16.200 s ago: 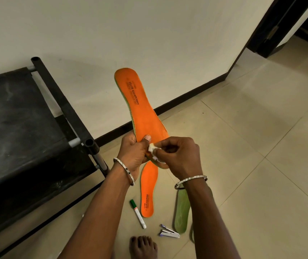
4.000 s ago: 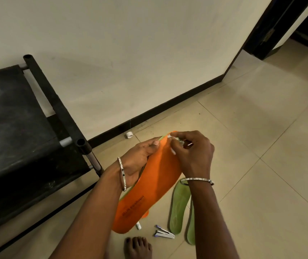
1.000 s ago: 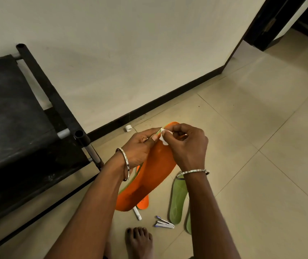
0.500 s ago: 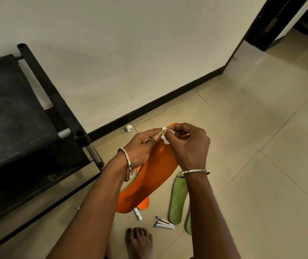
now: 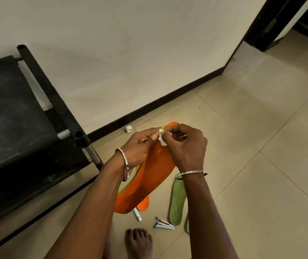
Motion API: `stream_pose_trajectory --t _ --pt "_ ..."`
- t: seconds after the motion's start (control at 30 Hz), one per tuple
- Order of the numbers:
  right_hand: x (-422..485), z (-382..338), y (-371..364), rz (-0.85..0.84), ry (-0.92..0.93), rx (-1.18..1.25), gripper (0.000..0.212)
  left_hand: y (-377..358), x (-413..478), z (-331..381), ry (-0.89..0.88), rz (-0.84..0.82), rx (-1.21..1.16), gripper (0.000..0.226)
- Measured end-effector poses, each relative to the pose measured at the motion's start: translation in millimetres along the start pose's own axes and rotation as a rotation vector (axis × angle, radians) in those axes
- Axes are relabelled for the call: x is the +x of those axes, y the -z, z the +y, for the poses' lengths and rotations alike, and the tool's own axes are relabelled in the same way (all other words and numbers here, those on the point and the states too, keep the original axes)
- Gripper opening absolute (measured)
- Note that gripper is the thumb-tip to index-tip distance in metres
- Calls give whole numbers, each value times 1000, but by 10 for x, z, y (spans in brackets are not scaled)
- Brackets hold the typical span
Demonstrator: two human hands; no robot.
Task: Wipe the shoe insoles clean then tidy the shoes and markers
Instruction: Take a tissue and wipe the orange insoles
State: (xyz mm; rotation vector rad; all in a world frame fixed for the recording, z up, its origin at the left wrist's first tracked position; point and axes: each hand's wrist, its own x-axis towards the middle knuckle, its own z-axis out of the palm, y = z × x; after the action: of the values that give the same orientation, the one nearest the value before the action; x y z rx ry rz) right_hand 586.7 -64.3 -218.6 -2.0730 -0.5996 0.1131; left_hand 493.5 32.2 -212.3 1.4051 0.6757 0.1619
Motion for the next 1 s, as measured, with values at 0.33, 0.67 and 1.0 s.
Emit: stream_pose_trajectory --t 0.33,0.67,1.0 --pt "2 23 32 4 -20 1 16 -22 -24 22 5 2 -2 29" --pt "57 75 64 237 -51 -59 10 -31 -21 57 13 -29 19 28" --pt "12 36 67 -98 31 -7 11 15 -12 30 5 17 31 30"
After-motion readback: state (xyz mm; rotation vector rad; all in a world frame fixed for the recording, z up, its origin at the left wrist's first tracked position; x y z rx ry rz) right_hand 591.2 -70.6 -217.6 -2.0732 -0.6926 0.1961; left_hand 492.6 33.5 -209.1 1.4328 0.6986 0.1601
